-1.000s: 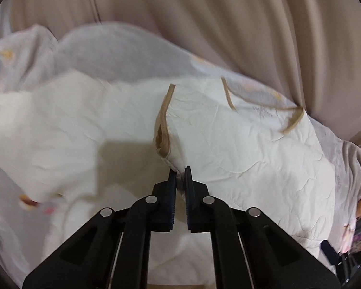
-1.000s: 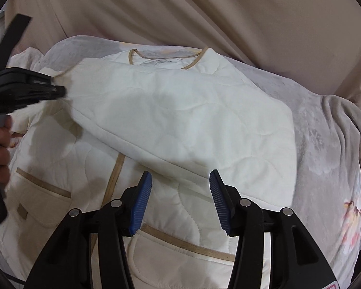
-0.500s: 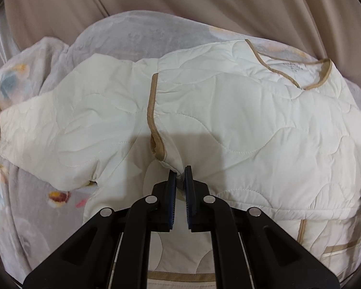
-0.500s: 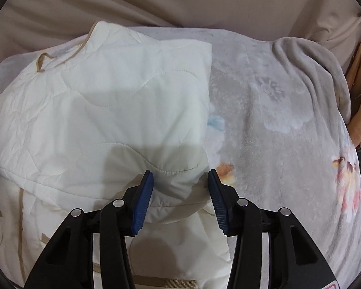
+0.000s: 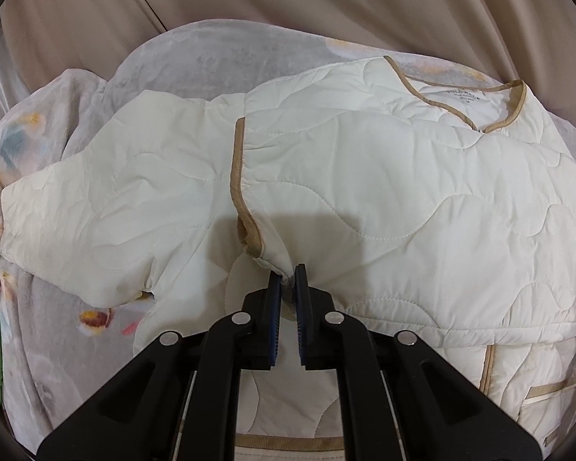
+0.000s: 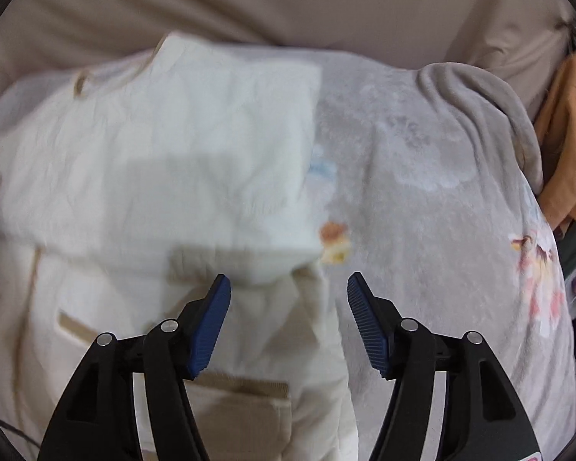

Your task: Fold large clothes

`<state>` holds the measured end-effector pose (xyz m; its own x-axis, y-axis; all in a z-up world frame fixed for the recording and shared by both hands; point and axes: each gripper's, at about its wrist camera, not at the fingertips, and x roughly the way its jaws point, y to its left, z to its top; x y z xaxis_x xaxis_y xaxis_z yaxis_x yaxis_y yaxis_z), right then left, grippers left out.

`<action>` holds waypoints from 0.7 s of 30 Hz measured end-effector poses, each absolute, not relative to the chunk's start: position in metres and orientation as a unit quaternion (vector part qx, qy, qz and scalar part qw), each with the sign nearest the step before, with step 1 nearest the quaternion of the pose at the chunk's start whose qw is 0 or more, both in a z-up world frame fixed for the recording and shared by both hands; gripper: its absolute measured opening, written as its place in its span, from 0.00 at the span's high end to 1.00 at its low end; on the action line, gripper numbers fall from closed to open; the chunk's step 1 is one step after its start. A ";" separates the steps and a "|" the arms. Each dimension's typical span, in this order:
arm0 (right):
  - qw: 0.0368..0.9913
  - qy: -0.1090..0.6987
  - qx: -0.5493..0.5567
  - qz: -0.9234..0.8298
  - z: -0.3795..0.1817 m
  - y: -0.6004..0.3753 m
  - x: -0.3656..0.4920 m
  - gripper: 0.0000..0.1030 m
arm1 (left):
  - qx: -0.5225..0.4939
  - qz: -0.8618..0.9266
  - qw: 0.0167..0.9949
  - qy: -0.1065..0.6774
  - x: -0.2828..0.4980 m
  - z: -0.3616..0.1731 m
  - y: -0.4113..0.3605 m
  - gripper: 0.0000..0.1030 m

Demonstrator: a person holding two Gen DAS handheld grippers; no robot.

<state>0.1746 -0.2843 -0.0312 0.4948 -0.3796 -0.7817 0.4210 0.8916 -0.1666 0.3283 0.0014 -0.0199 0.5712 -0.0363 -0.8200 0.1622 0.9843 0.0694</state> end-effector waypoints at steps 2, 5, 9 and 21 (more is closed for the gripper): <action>0.862 0.450 0.007 -0.232 -0.039 -0.283 0.180 0.40 | 0.067 -0.058 0.884 0.459 0.329 -0.019 0.002 0.94; 0.870 0.432 0.018 -0.237 -0.031 -0.293 0.195 0.43 | 0.062 -0.062 0.886 0.456 0.332 -0.016 0.004 0.93; 0.882 0.394 0.056 -0.252 -0.012 -0.312 0.202 0.44 | 0.052 -0.070 0.886 0.455 0.337 -0.015 0.006 0.91; 0.845 0.452 0.099 -0.270 -0.023 -0.334 0.195 0.45 | 0.085 -0.058 0.882 0.459 0.339 -0.043 -0.004 0.90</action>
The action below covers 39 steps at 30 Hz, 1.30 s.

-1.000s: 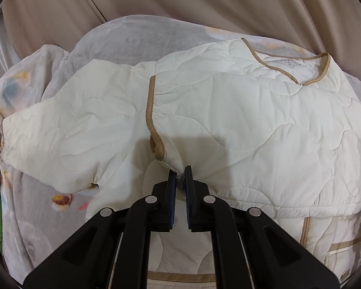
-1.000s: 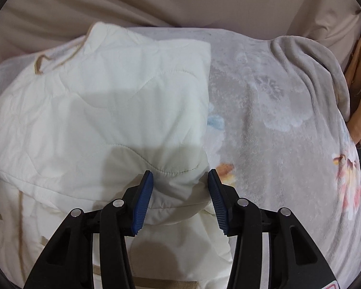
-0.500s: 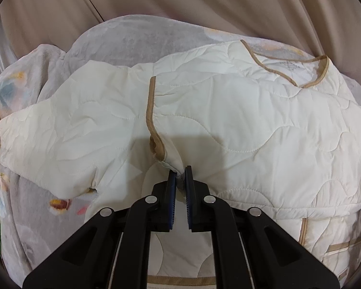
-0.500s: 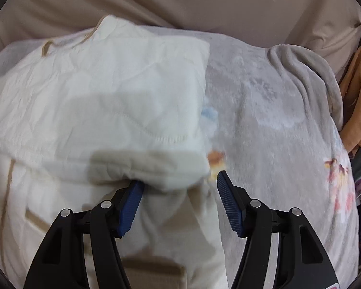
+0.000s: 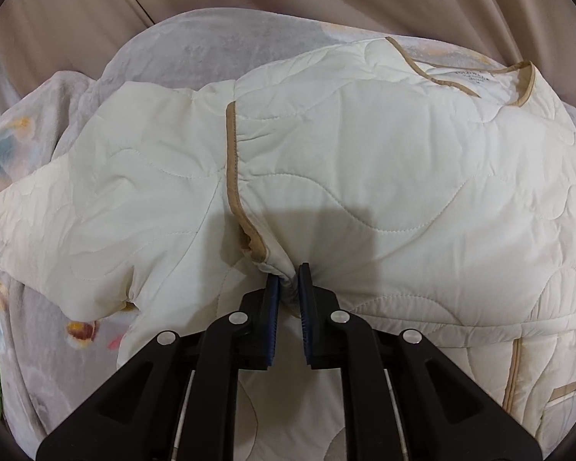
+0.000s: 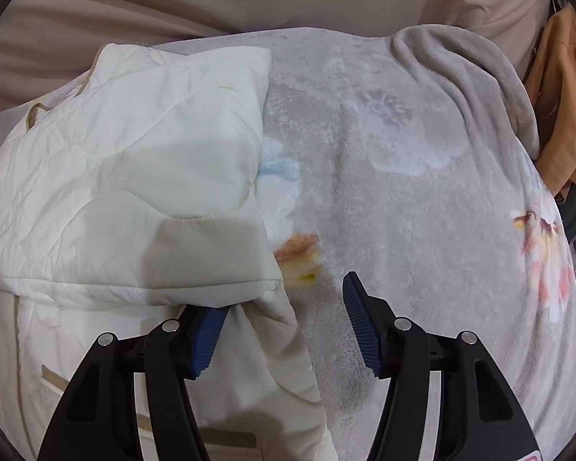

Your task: Fold large clothes

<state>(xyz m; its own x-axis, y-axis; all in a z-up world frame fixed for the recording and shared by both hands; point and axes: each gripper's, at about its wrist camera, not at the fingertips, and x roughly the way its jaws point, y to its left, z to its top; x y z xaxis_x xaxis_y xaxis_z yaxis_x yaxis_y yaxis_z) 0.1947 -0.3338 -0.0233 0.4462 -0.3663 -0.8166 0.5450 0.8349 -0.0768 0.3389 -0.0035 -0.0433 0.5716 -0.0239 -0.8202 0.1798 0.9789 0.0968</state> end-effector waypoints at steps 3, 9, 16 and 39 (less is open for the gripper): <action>0.846 0.449 0.104 -0.268 -0.019 -0.335 0.193 0.45 | 0.094 -0.054 0.882 0.458 0.337 -0.044 -0.007 0.90; 0.846 0.451 0.099 -0.267 -0.022 -0.335 0.195 0.45 | 0.103 -0.048 0.882 0.457 0.337 -0.046 -0.010 0.90; 0.845 0.453 0.099 -0.266 -0.024 -0.337 0.195 0.45 | 0.109 -0.048 0.881 0.459 0.338 -0.045 -0.011 0.90; 0.872 0.413 0.086 -0.247 0.022 -0.318 0.180 0.85 | 0.106 -0.046 0.879 0.463 0.338 -0.048 -0.010 0.89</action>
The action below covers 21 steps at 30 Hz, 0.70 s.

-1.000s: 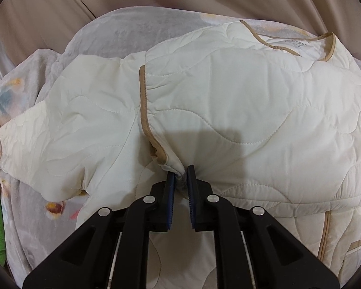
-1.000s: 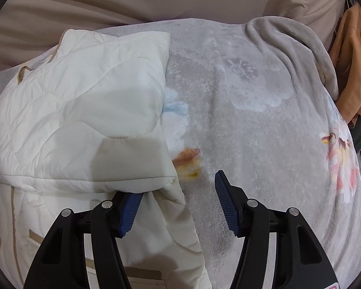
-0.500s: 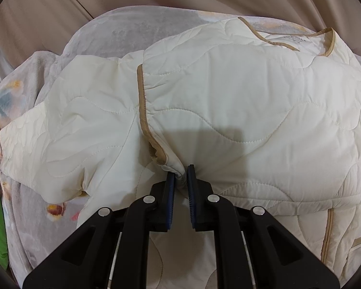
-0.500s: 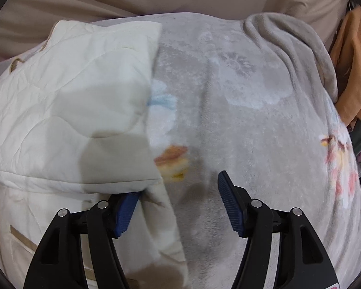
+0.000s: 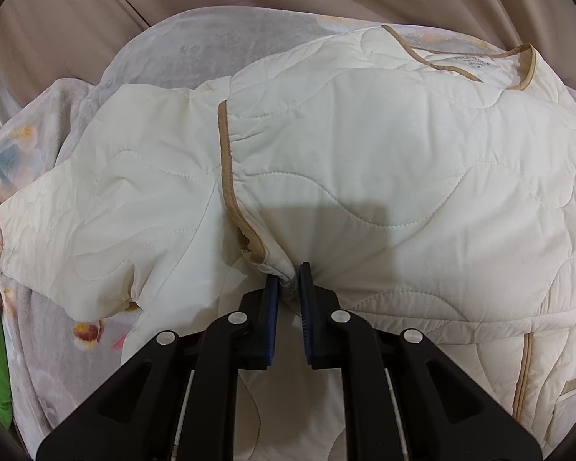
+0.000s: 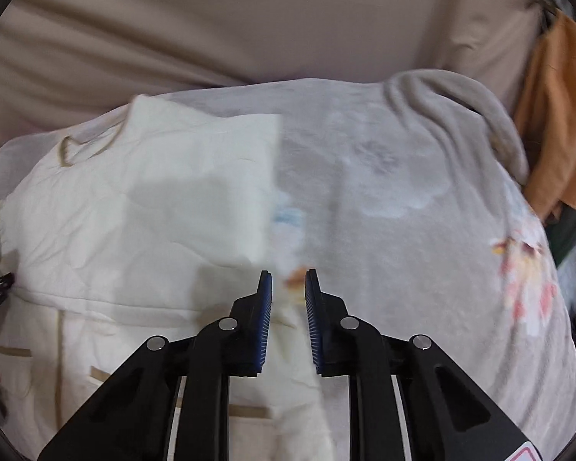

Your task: Fold large clothes

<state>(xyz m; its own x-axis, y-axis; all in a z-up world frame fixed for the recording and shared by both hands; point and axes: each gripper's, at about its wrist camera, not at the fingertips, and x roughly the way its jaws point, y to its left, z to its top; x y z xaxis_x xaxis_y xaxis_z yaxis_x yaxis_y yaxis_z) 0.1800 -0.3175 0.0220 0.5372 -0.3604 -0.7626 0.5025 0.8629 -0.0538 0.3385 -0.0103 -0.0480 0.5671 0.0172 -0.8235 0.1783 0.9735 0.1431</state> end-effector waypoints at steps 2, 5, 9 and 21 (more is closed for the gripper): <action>0.862 0.442 0.093 -0.229 -0.001 -0.317 0.201 0.85 | 0.100 -0.046 0.878 0.465 0.338 -0.047 -0.009 0.89; 0.844 0.477 0.094 -0.226 -0.043 -0.316 0.218 0.87 | 0.095 -0.055 0.876 0.469 0.337 -0.044 -0.006 0.88; 0.848 0.467 0.080 -0.237 -0.022 -0.299 0.218 0.77 | 0.077 -0.064 0.877 0.470 0.329 -0.034 0.012 0.74; 0.875 0.457 0.087 -0.135 0.026 -0.177 0.180 0.71 | -0.161 0.137 0.852 0.479 0.361 -0.023 0.291 0.31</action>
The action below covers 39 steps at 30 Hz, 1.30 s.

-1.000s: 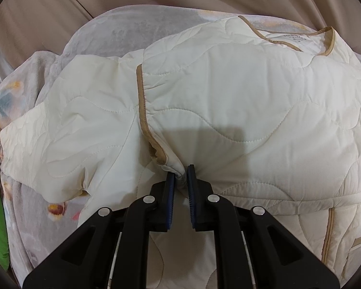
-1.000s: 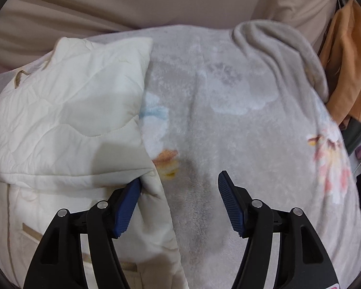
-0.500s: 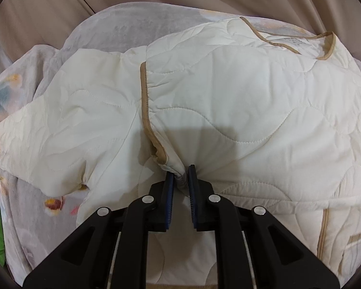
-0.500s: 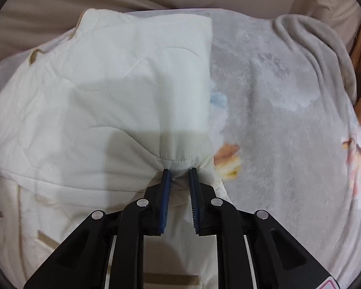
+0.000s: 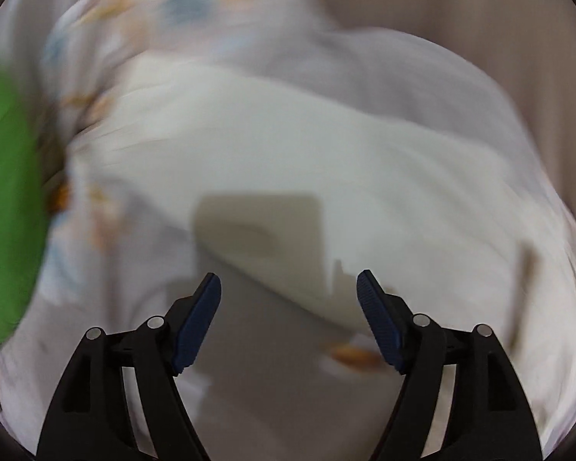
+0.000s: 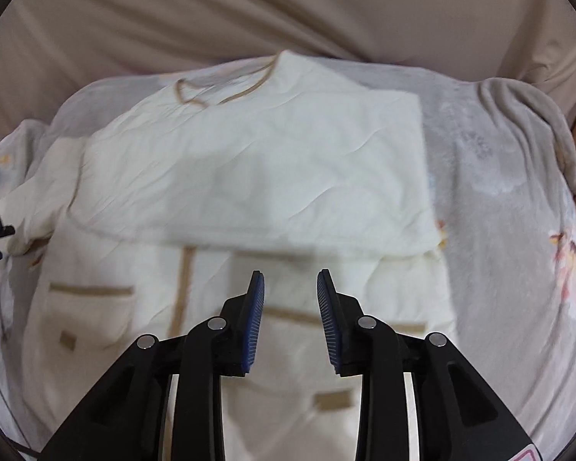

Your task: Fold large clothes

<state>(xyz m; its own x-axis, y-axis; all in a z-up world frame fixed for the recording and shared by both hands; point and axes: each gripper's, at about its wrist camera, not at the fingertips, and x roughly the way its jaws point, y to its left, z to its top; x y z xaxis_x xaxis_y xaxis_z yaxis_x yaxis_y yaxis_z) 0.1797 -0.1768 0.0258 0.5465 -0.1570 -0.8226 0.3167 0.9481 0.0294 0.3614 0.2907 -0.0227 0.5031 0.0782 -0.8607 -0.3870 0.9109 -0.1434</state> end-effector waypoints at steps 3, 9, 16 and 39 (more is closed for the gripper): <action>0.868 0.473 0.089 -0.120 0.021 -0.151 0.171 0.67 | -0.192 0.197 0.835 0.477 0.378 -0.040 0.350 0.34; 0.856 0.498 0.081 -0.108 0.008 -0.128 0.163 0.65 | -0.231 0.182 0.836 0.463 0.402 -0.033 0.365 0.89; 0.855 0.491 0.136 -0.098 0.022 -0.137 0.160 0.63 | -0.075 0.019 0.930 0.360 0.387 0.109 0.201 0.95; 0.837 0.484 0.166 -0.195 0.010 -0.268 0.053 0.55 | 0.101 -0.246 0.828 0.494 0.210 -0.010 -0.168 0.72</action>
